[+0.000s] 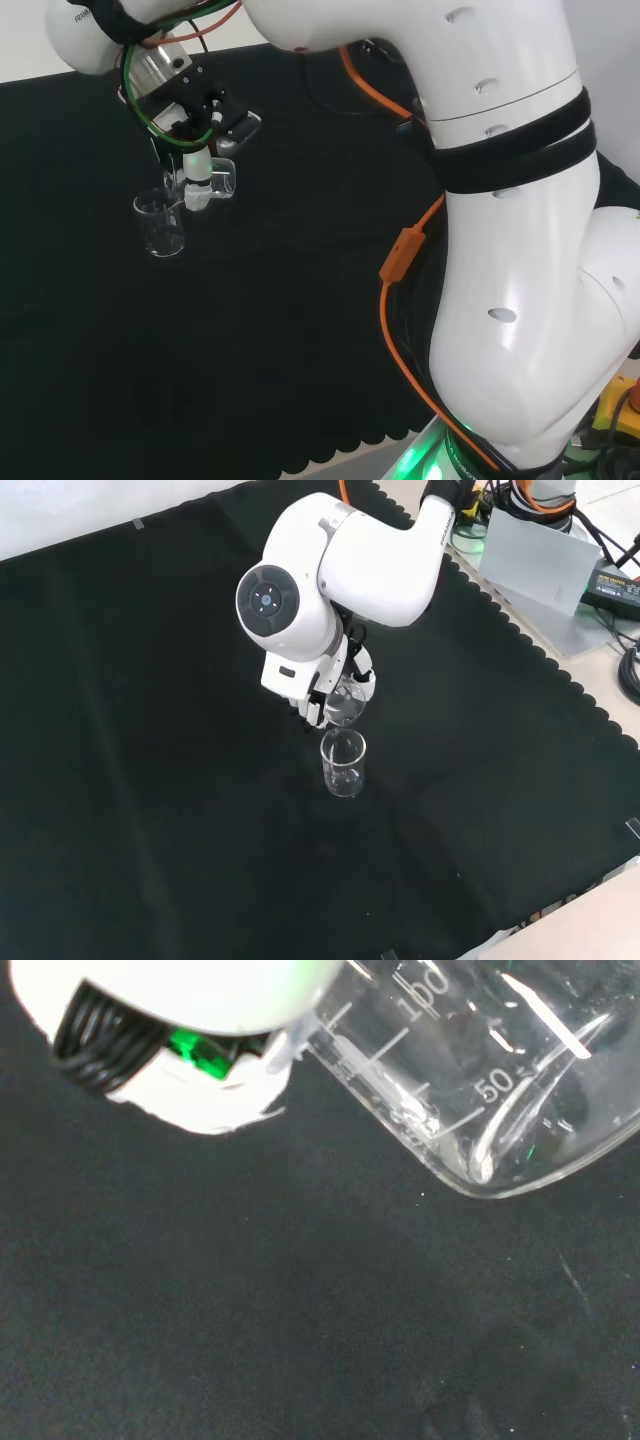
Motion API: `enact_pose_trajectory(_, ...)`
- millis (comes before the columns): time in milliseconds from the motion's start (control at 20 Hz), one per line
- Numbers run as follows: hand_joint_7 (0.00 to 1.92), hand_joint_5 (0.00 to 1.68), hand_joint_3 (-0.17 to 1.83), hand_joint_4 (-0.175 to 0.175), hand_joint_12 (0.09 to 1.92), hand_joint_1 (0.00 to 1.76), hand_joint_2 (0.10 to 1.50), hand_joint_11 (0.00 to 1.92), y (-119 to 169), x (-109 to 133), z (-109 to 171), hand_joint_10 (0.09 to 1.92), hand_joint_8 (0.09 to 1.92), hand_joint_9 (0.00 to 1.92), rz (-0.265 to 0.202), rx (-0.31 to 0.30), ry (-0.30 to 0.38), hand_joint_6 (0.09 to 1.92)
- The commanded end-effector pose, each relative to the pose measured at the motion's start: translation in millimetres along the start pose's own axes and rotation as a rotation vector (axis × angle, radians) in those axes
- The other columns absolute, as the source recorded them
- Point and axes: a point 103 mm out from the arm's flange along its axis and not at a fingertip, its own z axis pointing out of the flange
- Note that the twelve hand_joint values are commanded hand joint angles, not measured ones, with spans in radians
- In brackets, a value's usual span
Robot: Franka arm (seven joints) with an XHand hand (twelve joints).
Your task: Pour the water from the handheld beaker into the one on the table.
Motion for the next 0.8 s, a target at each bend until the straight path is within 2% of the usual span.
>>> enact_pose_trajectory(50, 1.3, 1.23, 0.67, -0.175, 0.71, 1.31, 0.65, 1.32, 2, 2, -2, 0.53, 0.68, 1.64, 0.01, 0.038, -0.021, 0.71)
enact_pose_trajectory(350, 1.3, 1.23, 0.68, -0.175, 0.71, 1.31, 0.65, 1.32, 4, -8, 4, 0.53, 0.69, 1.64, 0.003, 0.032, 0.004, 0.71)
enact_pose_trajectory(550, 1.3, 1.23, 0.68, -0.175, 0.71, 1.31, 0.65, 1.32, 3, 0, -4, 0.53, 0.69, 1.64, 0.02, 0.053, -0.018, 0.71)
enact_pose_trajectory(800, 1.3, 1.23, 0.68, -0.175, 0.71, 1.31, 0.64, 1.32, 8, 14, -18, 0.52, 0.69, 1.64, 0.015, 0.071, -0.046, 0.71)
